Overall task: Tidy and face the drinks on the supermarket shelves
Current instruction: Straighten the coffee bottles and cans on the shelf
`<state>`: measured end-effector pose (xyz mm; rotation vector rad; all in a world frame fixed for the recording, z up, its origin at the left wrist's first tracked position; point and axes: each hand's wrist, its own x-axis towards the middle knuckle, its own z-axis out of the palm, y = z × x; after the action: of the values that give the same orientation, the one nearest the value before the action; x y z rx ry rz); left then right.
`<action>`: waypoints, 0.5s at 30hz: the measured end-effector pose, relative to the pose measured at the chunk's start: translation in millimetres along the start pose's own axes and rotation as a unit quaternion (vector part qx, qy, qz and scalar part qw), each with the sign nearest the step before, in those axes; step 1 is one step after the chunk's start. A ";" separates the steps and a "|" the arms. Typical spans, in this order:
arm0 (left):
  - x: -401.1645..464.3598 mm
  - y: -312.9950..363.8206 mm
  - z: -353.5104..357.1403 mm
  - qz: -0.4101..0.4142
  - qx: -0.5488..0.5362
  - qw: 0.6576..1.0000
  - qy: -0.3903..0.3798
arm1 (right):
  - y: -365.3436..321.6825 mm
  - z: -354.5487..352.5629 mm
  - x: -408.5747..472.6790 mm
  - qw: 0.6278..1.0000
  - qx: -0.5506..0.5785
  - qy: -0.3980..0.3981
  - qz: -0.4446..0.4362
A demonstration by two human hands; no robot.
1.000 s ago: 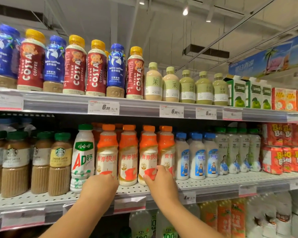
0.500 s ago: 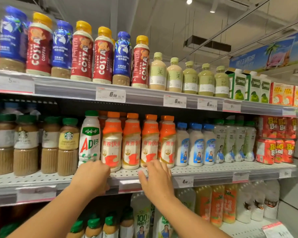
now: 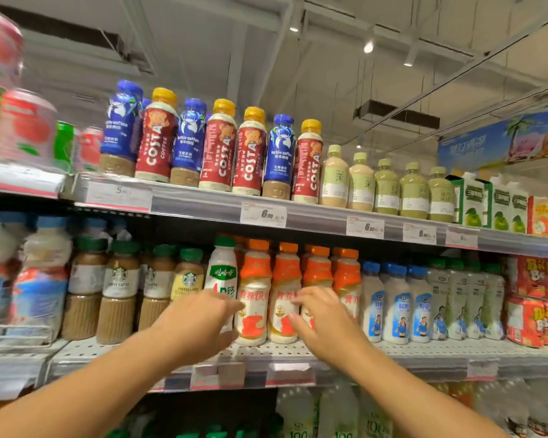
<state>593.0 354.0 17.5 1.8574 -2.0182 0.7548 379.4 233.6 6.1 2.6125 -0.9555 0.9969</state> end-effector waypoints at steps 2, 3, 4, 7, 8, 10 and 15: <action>10.2 -16.7 -37.5 0.033 0.048 0.992 0.112 | -17.7 -35.1 24.2 0.995 0.003 0.081 -0.051; 16.3 -26.8 -54.7 0.046 0.074 0.983 0.164 | -25.9 -51.0 36.7 0.990 0.003 0.120 -0.071; 21.8 -37.1 -69.8 0.048 0.097 0.973 0.204 | -33.0 -64.5 49.0 0.985 -0.002 0.150 -0.084; 35.0 -66.4 -100.6 -0.008 0.141 0.958 0.251 | -48.4 -89.1 83.0 0.981 -0.049 0.163 -0.088; 37.8 -75.3 -105.8 -0.035 0.149 0.957 0.248 | -50.5 -91.6 92.5 0.983 -0.066 0.152 -0.078; 40.9 -91.0 -108.6 -0.075 0.159 0.958 0.226 | -51.3 -90.1 106.3 0.986 -0.091 0.127 -0.050; 45.0 -105.2 -96.5 -0.079 0.167 0.958 0.221 | -44.8 -70.3 119.9 0.979 -0.097 0.174 -0.032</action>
<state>678.3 367.7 139.7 1.7827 -1.5136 1.3881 438.2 234.7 139.8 2.1987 -0.8290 1.2252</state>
